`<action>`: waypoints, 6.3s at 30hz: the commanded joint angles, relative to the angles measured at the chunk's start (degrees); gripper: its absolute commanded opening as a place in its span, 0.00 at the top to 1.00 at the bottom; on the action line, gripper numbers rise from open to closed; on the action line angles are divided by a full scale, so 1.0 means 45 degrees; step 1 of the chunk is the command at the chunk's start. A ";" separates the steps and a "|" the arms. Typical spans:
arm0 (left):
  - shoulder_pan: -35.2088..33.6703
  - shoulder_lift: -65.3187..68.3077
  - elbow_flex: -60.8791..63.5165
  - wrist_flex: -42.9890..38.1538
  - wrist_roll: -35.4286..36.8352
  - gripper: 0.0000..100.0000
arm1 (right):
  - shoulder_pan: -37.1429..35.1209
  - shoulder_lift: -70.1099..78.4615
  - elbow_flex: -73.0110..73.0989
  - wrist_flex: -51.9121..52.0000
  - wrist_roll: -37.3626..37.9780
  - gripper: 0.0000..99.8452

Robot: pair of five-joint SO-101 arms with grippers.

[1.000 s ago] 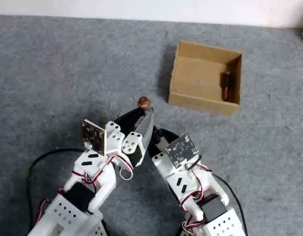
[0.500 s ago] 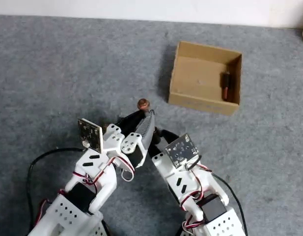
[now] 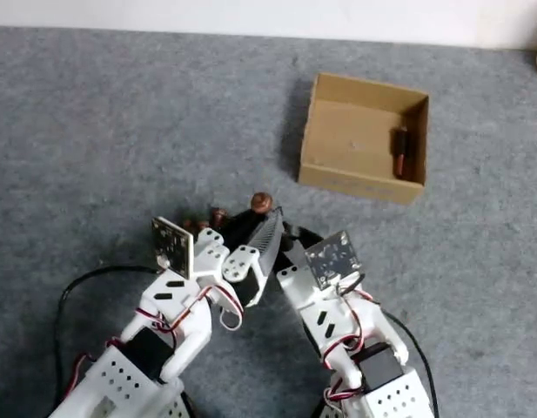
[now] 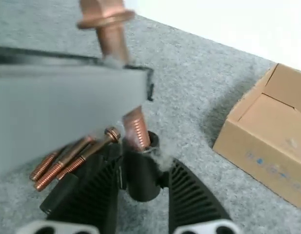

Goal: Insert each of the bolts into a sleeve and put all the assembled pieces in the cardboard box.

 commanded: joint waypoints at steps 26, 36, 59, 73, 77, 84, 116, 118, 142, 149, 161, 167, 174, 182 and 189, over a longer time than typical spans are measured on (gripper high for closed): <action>-0.0010 -0.0147 -0.1162 0.1836 -0.0606 0.73 | -0.0127 -0.0166 0.0068 -0.0322 -0.0156 1.00; -0.0713 -0.0264 -0.1436 0.1993 0.0332 0.73 | -0.0127 -0.0166 0.0186 -0.0400 0.0625 1.00; -0.7160 0.2882 -0.2042 -0.0860 0.2501 0.99 | 0.1416 -0.0029 -0.1280 0.1006 0.1035 1.00; -0.8254 1.1790 -0.5988 -0.1817 0.2618 0.99 | 0.5031 1.4701 -1.4271 0.1104 0.2520 1.00; -0.8254 1.1790 -0.6007 -0.1836 0.2618 0.99 | 0.5910 2.1402 -2.1031 0.2471 0.2540 1.00; -0.8254 1.1790 -0.6007 -0.1836 0.2618 0.99 | 0.6691 3.2635 -3.4374 0.7414 0.2598 1.00; -0.7883 1.1790 -0.5988 -0.1817 0.2520 0.99 | 0.6769 3.8144 -4.3731 1.2161 0.3516 0.64; -0.7883 1.1790 -0.5988 -0.1836 0.2520 0.99 | 0.6613 3.7226 -4.3731 1.2689 0.3497 0.65; -0.8020 1.1810 -0.6046 -0.1836 0.2520 0.99 | 0.1104 2.2242 -2.9822 1.4799 0.0664 0.65; -0.9211 1.1849 -0.6379 -0.1778 0.2598 0.99 | -0.2354 1.7377 -2.1128 1.3451 0.0762 0.65; -0.9309 1.1849 -0.6476 -0.1778 0.2618 0.99 | -0.3429 1.6420 -1.3392 0.7824 0.1446 0.65; -0.9328 1.1849 -0.6476 -0.1778 0.2618 0.99 | -0.4503 1.6869 -1.2552 0.6379 0.1387 0.65; -0.9680 1.1829 -0.6496 -0.1836 0.2618 0.99 | -0.4386 2.0093 -1.3255 0.4835 0.1368 0.65; -0.9719 1.1810 -0.6496 -0.1836 0.2618 0.99 | -0.3937 2.1910 -1.4994 0.3507 0.1446 0.65; -0.9739 1.1810 -0.6496 -0.1856 0.2618 0.99 | -0.2979 2.3199 -1.6205 0.3487 0.1446 0.65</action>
